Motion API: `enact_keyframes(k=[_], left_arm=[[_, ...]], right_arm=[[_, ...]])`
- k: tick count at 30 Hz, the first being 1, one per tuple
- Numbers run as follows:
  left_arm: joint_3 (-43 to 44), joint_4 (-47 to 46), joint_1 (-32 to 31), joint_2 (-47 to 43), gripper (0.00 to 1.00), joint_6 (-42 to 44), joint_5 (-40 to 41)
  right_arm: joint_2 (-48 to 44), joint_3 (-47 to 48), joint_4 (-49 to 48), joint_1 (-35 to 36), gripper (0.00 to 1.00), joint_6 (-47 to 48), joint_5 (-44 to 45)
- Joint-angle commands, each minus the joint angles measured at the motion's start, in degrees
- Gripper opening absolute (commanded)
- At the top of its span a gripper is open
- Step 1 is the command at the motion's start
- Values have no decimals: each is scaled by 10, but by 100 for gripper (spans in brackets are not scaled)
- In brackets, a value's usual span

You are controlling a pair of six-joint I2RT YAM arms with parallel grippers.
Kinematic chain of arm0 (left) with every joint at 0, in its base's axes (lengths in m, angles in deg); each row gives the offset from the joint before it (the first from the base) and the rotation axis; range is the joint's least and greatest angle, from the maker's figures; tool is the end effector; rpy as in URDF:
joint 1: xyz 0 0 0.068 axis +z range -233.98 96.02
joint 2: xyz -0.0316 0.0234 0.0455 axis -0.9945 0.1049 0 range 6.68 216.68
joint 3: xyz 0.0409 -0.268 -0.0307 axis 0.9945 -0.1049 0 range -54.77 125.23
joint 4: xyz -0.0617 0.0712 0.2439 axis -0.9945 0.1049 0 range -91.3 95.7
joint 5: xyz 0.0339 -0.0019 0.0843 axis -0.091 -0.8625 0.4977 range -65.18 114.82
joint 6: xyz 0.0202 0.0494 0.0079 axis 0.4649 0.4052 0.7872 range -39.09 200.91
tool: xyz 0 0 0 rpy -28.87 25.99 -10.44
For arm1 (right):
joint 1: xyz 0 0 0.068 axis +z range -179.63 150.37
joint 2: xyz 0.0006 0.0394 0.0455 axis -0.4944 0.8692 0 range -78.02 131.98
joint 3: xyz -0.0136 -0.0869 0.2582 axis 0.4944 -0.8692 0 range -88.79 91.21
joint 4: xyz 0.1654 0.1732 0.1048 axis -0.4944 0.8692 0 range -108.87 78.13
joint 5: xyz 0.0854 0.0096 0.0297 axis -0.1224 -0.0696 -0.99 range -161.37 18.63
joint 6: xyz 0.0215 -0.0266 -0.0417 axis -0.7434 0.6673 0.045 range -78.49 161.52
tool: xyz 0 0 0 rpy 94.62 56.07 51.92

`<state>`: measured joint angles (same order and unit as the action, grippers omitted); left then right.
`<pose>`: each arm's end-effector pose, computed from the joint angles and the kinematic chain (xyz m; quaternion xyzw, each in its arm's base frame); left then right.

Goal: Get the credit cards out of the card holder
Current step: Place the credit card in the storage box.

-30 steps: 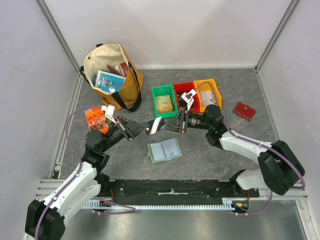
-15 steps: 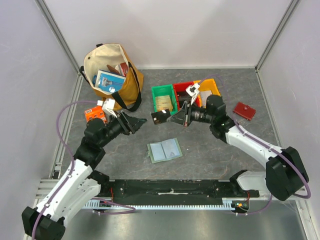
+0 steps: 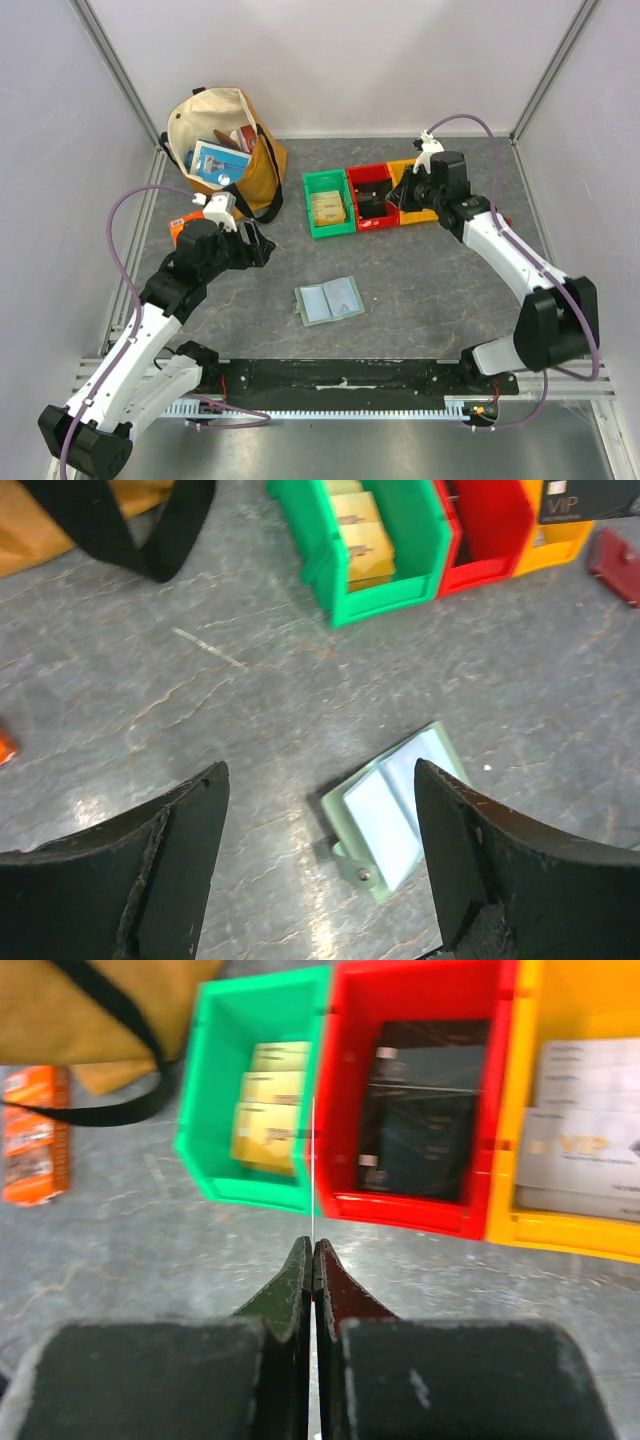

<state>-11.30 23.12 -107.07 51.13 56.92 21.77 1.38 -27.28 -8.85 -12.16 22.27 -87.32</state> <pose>0.1616 -0.0709 0.3073 0.0076 0.8451 -0.2339 0.4807 0.3010 0.1050 0.3042 -0.0584 0.8494 0.2737 0.4474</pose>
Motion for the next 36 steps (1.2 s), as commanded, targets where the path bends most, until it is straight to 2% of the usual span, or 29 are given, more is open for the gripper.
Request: enact_keyframes(k=[1,6,12,19,21,29,33,36], left_arm=[[-1,35,4,-13,80,39,59],[-7,33,4,-32,82,39,81],[-11,28,9,-36,82,36,74],[-18,17,12,-41,79,39,56],[-19,13,12,-41,79,38,49],[-26,-5,15,-39,79,37,18],[-31,-14,14,-40,79,35,4],[-33,-23,14,-36,79,23,-16]], right_arm=[[67,53,49,-14,0,39,74],[158,97,35,-14,0,47,44],[226,100,-43,-15,0,0,-20],[290,126,-67,-14,0,-31,-67],[286,121,-64,-15,7,-32,-52],[198,92,11,-14,53,-3,93],[129,59,38,-5,66,11,140],[76,30,48,8,68,22,149]])
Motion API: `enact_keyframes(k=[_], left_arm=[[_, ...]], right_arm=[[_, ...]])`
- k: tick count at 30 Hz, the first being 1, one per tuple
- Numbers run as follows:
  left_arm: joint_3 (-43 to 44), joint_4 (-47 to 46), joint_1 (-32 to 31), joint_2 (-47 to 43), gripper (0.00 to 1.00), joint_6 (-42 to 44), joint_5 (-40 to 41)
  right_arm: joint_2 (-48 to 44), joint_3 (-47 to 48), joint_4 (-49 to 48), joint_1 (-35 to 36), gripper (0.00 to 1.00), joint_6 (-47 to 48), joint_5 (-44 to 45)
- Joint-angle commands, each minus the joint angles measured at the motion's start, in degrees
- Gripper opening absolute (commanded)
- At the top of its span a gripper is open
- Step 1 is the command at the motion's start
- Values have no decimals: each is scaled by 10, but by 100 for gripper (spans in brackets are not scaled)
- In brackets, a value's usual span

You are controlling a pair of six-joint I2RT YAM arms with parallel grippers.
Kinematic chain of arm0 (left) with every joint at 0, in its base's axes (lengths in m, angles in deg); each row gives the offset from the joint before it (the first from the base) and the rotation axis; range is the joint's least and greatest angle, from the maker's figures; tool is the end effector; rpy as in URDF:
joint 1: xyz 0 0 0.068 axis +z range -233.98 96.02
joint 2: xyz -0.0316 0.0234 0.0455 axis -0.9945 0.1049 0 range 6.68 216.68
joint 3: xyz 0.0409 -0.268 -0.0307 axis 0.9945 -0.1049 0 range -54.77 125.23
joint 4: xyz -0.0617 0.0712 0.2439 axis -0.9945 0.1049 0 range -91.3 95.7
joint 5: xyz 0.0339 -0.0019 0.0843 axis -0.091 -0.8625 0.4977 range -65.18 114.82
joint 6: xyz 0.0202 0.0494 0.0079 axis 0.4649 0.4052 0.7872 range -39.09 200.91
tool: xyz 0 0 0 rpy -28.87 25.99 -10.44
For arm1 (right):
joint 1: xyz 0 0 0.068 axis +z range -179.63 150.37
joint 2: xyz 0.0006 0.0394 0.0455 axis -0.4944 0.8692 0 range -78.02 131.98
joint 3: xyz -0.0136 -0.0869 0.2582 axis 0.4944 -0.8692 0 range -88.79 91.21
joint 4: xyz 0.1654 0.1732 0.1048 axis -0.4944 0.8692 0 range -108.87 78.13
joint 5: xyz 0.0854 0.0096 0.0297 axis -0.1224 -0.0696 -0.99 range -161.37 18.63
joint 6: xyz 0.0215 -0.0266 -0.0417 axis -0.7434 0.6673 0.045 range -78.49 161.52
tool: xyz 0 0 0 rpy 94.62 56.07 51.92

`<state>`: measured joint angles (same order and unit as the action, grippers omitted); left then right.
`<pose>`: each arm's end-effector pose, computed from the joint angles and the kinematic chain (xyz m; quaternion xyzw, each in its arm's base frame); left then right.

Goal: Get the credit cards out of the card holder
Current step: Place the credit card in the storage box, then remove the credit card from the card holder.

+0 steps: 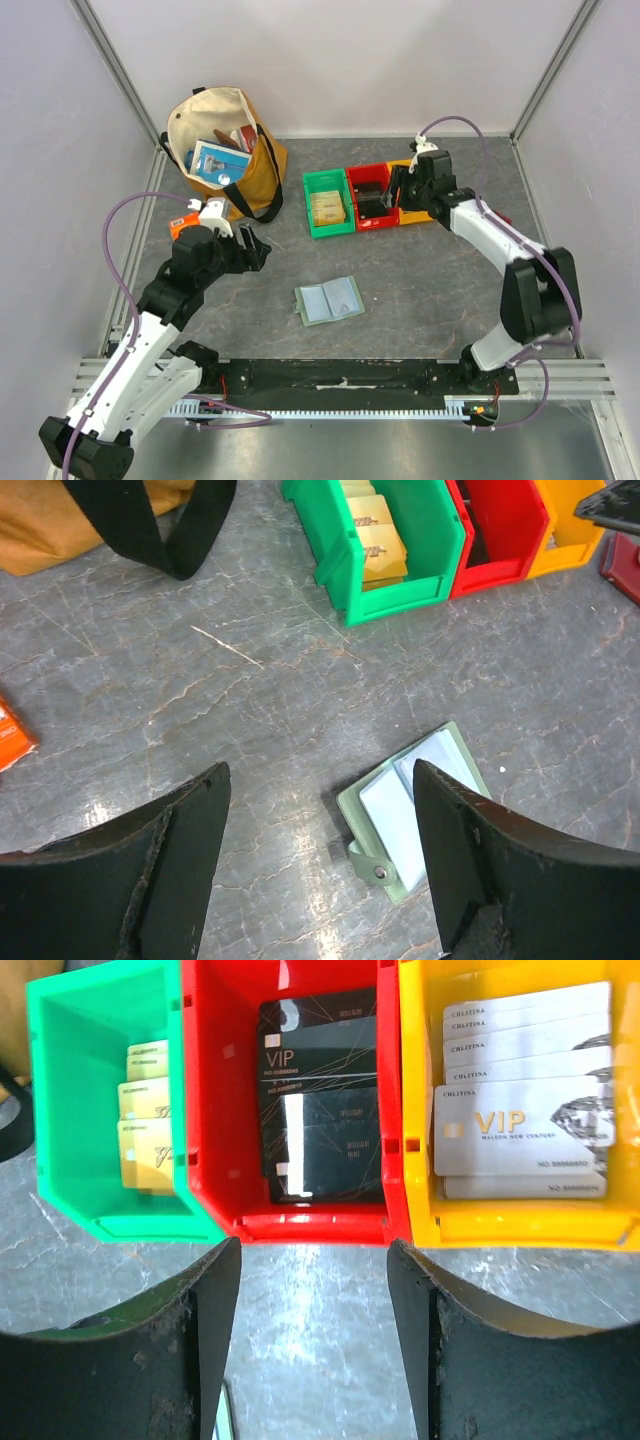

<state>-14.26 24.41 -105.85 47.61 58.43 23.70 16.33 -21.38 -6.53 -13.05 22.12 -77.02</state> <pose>0.1522 -0.0618 0.2965 0.0007 0.8486 -0.2073 0.4867 0.3539 0.1091 0.2500 0.0011 0.9028 0.1745 0.3932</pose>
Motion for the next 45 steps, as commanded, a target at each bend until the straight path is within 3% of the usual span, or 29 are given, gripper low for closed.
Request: enact_keyframes(k=[1,7,11,20,24,36,45], left_arm=[[-3,-37,2,2,79,-1,-47],[-28,-87,-6,13,75,-84,-147],[-55,-129,-40,18,72,-141,-168],[-65,-165,-199,108,69,-189,-69],[-66,-169,-230,179,65,-201,-47],[-94,-175,-250,289,41,-212,-12],[-116,-185,-250,326,38,-236,-12]], right_arm=[[-91,-38,30,22,68,24,42],[-176,-109,32,85,68,-1,5],[-206,-165,5,147,68,-46,-16],[-195,-258,-80,227,67,-126,-56],[-175,-274,-108,239,62,-140,-62],[-95,-280,-137,261,51,-139,-67],[-68,-280,-141,268,47,-139,-77]])
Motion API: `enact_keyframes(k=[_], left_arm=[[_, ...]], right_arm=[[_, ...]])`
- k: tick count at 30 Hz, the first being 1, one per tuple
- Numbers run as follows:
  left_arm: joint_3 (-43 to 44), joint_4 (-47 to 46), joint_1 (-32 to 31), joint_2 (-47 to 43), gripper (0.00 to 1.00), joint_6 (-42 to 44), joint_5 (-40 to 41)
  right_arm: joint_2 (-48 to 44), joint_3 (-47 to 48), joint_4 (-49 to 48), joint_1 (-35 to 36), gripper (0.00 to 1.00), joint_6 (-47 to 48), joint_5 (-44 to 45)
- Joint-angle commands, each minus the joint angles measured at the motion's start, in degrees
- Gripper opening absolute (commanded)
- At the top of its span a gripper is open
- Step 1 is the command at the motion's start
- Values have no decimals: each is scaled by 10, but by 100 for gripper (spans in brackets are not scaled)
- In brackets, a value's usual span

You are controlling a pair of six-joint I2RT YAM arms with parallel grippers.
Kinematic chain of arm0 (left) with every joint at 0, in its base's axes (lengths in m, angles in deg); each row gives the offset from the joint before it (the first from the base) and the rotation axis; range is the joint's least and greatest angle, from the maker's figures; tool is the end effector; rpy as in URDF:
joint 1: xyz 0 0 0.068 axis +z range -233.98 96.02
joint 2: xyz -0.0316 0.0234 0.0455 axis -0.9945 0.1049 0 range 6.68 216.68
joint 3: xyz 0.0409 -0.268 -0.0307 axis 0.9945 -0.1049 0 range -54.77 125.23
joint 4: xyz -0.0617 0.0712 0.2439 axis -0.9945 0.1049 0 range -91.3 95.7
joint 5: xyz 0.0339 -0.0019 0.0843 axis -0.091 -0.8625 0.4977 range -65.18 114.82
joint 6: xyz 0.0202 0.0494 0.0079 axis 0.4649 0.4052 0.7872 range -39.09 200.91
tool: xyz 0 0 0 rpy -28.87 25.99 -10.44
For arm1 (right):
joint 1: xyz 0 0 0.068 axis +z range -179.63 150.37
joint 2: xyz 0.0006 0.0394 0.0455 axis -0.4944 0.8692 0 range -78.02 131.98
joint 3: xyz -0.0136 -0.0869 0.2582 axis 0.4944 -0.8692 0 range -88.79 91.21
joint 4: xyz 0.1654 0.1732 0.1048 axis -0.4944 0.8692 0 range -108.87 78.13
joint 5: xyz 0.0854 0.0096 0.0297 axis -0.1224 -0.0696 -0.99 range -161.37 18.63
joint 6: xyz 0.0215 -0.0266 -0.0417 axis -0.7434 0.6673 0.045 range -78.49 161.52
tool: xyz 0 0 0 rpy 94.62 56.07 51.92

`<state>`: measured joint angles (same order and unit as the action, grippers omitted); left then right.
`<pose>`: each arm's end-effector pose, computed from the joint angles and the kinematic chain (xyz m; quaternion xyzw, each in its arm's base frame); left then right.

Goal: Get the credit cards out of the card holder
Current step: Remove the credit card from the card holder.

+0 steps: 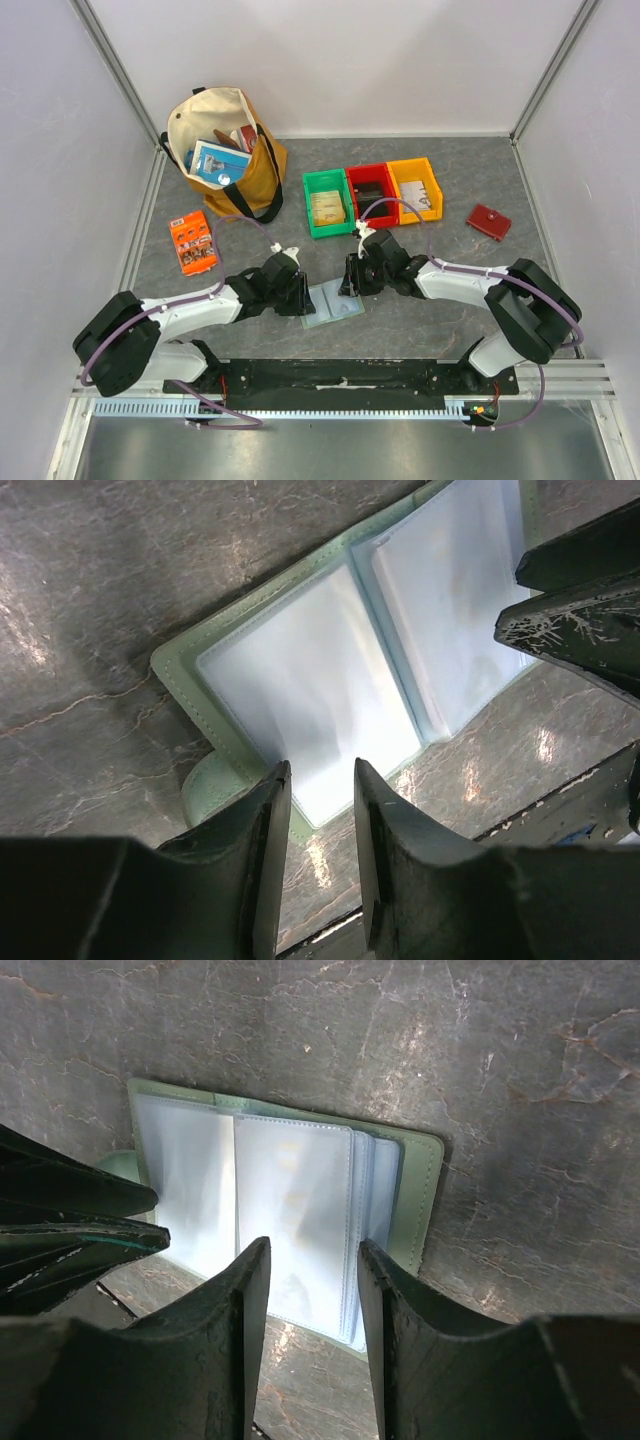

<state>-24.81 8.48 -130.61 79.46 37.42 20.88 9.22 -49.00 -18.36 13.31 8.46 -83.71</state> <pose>0.1554 -0.1680 0.1562 0.0370 0.9460 -0.2498 0.2033 0.2072 0.2032 0.1565 -0.1183 0.9213 0.2986 0.2193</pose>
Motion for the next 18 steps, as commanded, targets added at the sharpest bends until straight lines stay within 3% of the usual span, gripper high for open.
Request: enact_keyframes(k=[1,9,18], left_arm=[[-12,-28,-2,10,38,-27,16],[-17,-35,-2,15,36,-30,13],[-21,-44,-2,12,36,-34,8]], right_arm=[[4,-2,-22,4,45,-2,-11],[-4,8,-17,7,27,-2,-34],[4,25,-17,15,24,-1,-66]])
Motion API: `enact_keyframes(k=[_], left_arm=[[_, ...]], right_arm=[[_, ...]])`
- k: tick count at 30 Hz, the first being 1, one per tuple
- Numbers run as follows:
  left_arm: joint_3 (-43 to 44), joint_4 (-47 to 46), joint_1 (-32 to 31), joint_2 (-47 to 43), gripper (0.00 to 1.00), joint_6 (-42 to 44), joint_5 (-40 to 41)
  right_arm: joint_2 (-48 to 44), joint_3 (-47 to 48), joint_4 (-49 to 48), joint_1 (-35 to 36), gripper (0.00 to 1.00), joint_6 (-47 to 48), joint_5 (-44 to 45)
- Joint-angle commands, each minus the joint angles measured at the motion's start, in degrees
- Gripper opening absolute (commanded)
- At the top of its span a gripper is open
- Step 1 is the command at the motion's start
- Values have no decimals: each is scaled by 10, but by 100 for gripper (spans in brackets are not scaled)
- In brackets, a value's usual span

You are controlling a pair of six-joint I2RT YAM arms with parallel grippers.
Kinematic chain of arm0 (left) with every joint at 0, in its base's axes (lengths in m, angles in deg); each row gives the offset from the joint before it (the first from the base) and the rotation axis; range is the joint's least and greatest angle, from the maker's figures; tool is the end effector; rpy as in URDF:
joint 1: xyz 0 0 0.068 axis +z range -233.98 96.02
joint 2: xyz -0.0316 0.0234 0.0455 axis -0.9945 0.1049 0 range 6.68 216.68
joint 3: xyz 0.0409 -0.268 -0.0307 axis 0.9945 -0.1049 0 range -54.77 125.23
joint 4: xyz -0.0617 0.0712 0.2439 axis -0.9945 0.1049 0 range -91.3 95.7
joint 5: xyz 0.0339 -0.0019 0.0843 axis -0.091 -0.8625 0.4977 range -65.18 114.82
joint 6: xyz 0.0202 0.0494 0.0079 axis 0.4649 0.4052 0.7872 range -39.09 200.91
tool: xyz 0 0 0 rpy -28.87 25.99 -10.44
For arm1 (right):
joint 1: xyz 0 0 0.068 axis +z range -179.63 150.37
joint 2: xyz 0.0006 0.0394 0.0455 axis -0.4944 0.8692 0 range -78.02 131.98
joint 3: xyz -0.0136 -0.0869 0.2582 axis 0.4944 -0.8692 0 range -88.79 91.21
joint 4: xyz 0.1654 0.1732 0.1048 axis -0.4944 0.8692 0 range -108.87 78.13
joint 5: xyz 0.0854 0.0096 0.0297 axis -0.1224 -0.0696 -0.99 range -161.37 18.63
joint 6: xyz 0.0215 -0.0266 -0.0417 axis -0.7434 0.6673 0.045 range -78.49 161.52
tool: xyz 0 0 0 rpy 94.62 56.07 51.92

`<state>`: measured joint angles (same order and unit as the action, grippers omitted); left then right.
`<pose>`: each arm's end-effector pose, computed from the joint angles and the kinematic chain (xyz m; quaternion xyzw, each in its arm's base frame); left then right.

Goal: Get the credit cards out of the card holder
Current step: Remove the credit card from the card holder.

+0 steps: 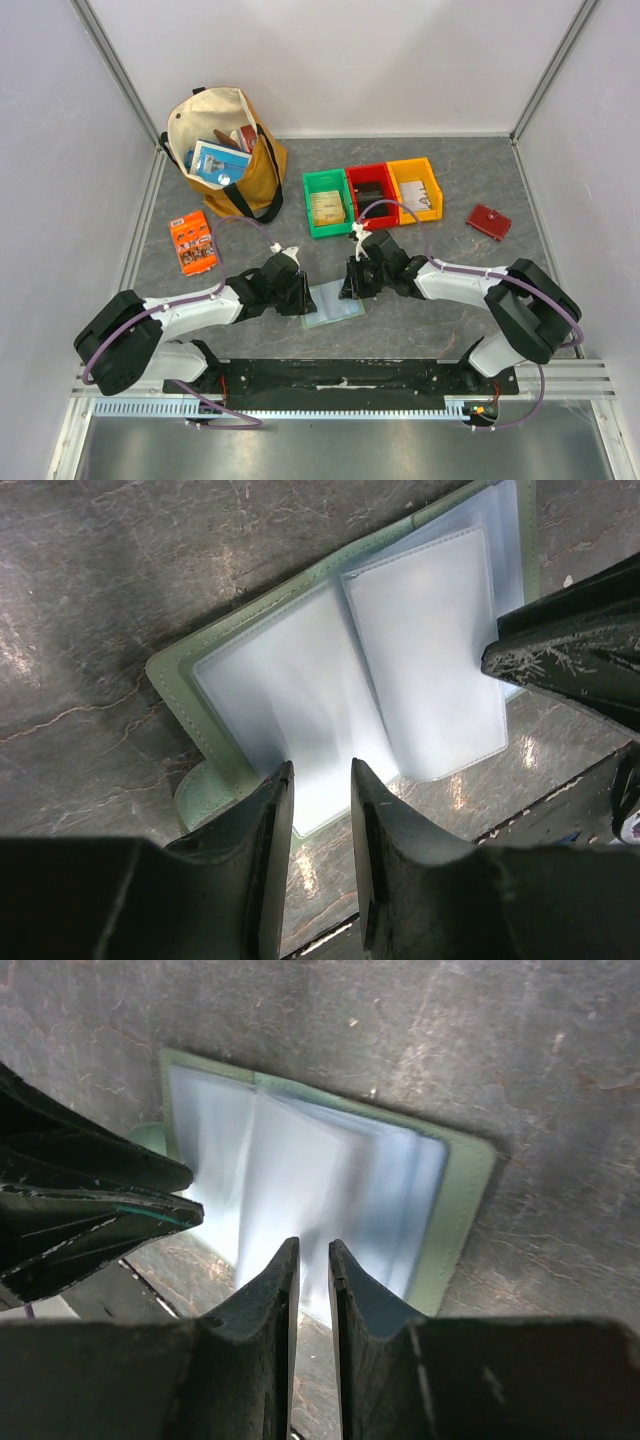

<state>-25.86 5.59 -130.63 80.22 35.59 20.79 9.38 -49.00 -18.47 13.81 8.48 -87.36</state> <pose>0.1560 -0.1688 0.1516 0.0226 0.9434 -0.2599 0.2049 0.2038 0.2065 0.1563 -0.1334 0.9162 0.3216 0.1984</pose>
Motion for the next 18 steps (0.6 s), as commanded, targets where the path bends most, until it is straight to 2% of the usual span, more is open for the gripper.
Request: enact_keyframes(k=[1,10,15,18], left_arm=[[-12,-16,-3,3,36,-17,9],[-32,-28,-1,-29,36,-38,15],[-52,-15,-2,-93,38,-59,38],[-65,12,-2,-148,41,-78,80]], right_arm=[[0,27,-15,12,24,-1,-31],[-4,77,-6,41,43,8,-55],[43,105,-15,67,54,13,-76],[78,110,-38,77,59,3,-93]])
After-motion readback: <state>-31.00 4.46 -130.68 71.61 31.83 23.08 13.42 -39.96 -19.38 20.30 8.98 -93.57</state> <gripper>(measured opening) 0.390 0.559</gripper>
